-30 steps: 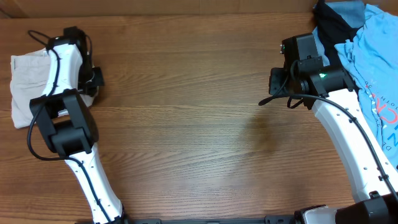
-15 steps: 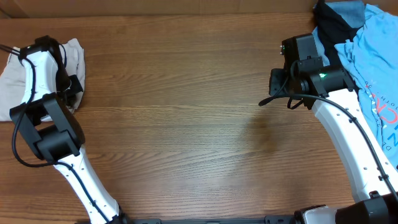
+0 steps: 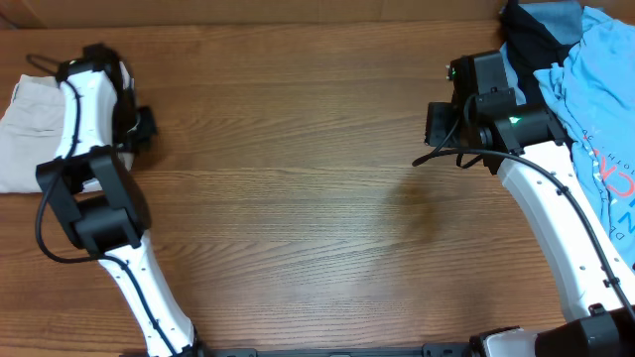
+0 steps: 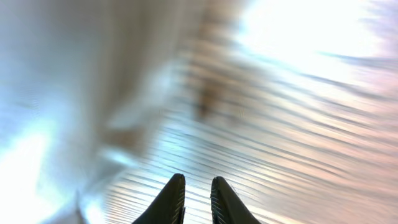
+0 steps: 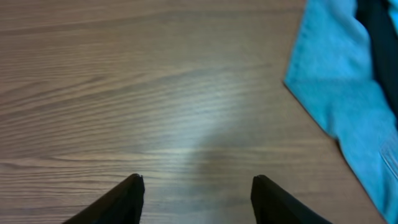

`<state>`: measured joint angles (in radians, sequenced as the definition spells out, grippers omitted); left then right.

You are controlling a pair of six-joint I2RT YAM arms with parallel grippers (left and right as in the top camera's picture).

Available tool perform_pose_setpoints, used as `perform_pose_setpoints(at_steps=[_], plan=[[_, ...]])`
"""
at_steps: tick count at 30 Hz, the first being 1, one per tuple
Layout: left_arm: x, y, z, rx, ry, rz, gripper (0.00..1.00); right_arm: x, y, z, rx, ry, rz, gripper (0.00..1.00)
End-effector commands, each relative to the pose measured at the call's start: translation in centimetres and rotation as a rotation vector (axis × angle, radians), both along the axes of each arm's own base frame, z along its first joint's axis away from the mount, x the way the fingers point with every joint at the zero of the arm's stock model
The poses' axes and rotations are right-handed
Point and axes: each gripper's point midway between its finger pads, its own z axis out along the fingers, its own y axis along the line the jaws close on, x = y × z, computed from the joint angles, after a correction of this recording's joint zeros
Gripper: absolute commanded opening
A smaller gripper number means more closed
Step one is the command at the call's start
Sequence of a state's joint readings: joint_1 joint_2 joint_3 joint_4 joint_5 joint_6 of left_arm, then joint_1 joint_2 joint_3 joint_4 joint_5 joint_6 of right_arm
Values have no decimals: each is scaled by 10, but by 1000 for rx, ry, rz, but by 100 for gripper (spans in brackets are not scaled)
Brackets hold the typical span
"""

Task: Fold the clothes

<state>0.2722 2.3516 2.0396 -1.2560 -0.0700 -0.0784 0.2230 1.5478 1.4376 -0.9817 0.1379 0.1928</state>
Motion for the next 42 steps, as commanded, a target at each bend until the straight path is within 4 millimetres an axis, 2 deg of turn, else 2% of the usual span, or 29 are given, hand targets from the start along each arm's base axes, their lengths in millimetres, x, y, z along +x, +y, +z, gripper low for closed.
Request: perform_pose_setpoints(at_steps=[1, 3, 4, 5, 6, 7, 9, 12, 15, 17, 21, 27, 32, 36, 42], plan=[[29, -50, 82, -40, -217, -142, 20, 10, 21, -1, 52, -17, 135, 64], [32, -74, 102, -55, -267, -190, 23, 16, 28, -1, 70, -38, 172, 69], [33, -89, 116, -57, -297, -222, 28, 24, 31, 0, 78, -61, 181, 76], [33, -102, 126, -56, -317, -248, 40, 27, 32, 0, 79, -72, 181, 79], [33, -111, 132, -57, -330, -270, 83, 31, 33, 1, 81, -84, 182, 82], [33, -123, 137, -58, -342, -294, 100, 36, 34, 0, 84, -95, 184, 88], [32, -146, 144, -64, -355, -340, 100, 43, 39, 0, 102, -117, 195, 100], [24, -174, 142, -82, -327, -398, 100, 53, 45, 3, 124, -151, 207, 100], [9, -189, 138, -96, -270, -421, 100, 59, 46, 9, 128, -188, 208, 100], [0, -198, 136, -111, -239, -437, 100, 55, 46, 7, 126, -170, 208, 100], [-29, -208, 136, -182, -138, -443, 100, 34, 44, 5, 136, -101, 207, 100], [-54, -205, 148, -189, -87, -414, 100, 3, 36, 28, 173, -84, 146, 100], [-75, -203, 178, -185, -112, -343, 100, -23, 30, 45, 177, -98, 143, 100], [-98, -193, 200, -105, -136, -291, 100, -48, 23, 56, 191, -142, 118, 100], [-122, -213, 236, -46, -347, -414, 100, -88, 7, 65, 195, -285, 81, 100]])
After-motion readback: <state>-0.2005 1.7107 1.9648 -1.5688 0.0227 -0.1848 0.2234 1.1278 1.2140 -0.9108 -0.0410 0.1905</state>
